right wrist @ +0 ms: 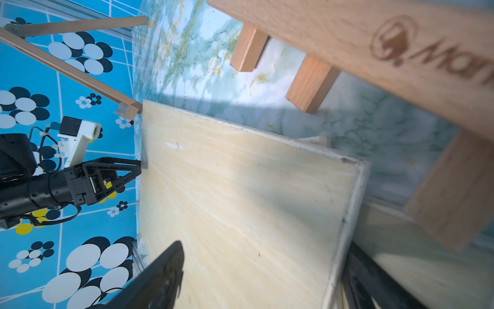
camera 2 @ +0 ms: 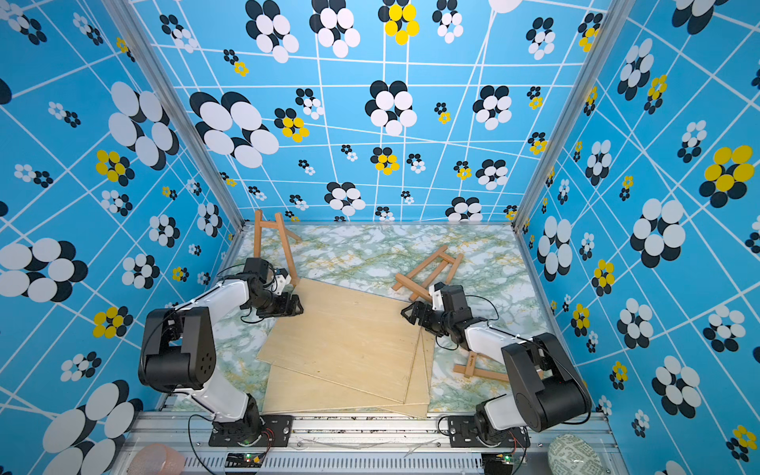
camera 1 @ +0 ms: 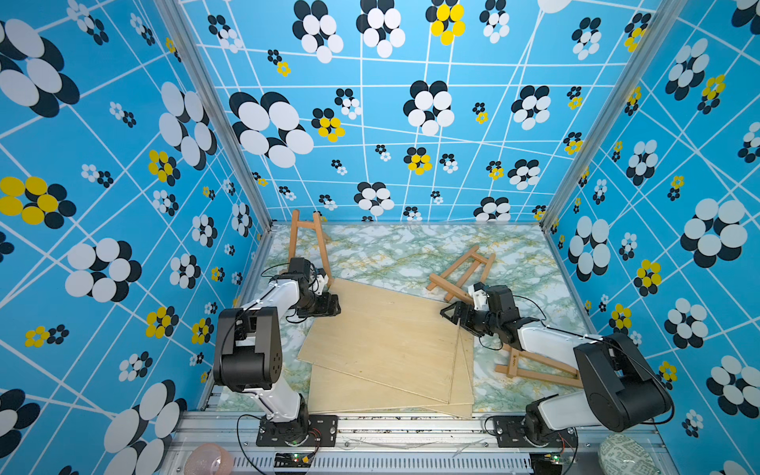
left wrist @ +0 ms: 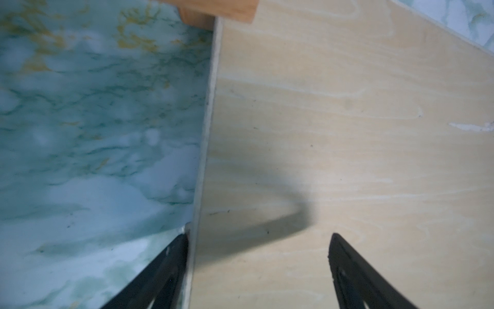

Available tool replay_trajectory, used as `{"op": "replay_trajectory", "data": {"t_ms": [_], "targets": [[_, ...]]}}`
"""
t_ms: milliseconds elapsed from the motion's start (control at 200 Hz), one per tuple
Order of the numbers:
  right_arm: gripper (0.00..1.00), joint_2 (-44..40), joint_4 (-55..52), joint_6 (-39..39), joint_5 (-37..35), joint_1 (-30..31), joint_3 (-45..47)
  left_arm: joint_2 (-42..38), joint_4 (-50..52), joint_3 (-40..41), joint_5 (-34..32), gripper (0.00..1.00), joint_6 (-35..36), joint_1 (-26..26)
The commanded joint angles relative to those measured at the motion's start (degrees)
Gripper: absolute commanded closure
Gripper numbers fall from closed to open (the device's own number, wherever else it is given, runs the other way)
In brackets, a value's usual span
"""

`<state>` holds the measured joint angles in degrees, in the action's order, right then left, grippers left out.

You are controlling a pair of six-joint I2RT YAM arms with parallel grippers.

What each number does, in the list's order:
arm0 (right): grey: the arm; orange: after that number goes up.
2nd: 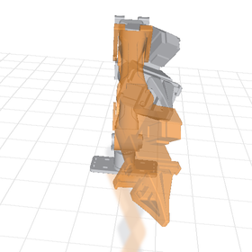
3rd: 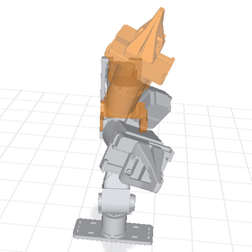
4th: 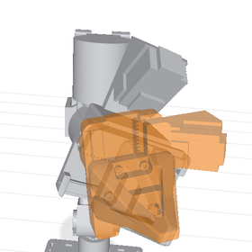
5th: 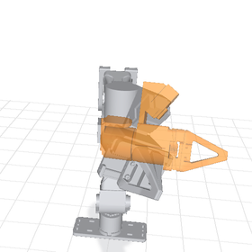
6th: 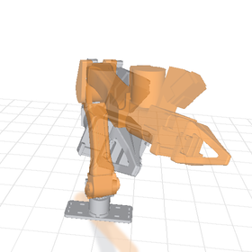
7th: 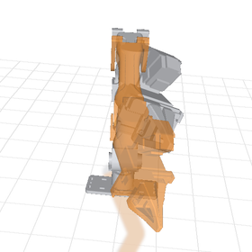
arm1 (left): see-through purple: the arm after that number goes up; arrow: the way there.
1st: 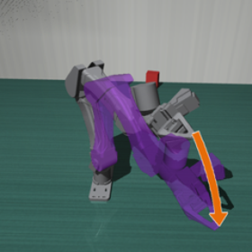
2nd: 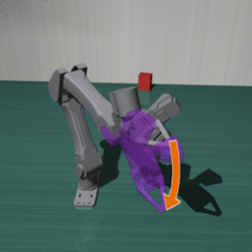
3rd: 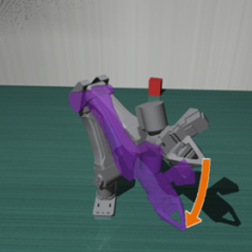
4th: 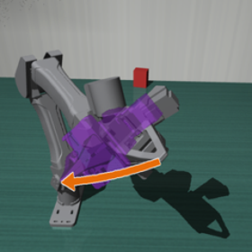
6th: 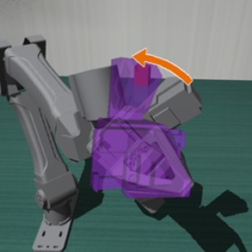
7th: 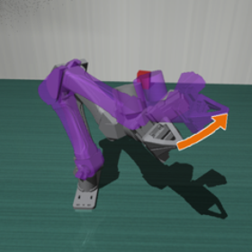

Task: Assemble the easel
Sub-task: Pick up the drawing board.

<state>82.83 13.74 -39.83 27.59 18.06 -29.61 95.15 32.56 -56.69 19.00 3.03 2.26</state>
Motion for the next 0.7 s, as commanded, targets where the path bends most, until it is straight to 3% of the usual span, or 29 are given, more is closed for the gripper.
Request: {"op": "replay_trajectory", "data": {"t_ms": [0,285,490,695], "targets": [[0.09,-1.1,0.9,-0.9,5.7,0.7,2.0,2.2,-0.3,0.9,8.0,0.16,0.0,-2.5],[0.15,-8.2,8.1,-3.7,12.7,0.7,5.1,2.4,-0.5,1.1,9.4,0.17,-0.5,-3.1],[0.15,-17.5,6.0,-1.8,13.4,0.7,5.9,2.1,-1.0,1.1,11.4,0.17,-1.3,-3.0],[0.15,-17.4,12.3,-5.9,14.9,0.6,6.1,1.9,-1.6,1.4,12.4,0.17,-2.1,-3.0]]}}
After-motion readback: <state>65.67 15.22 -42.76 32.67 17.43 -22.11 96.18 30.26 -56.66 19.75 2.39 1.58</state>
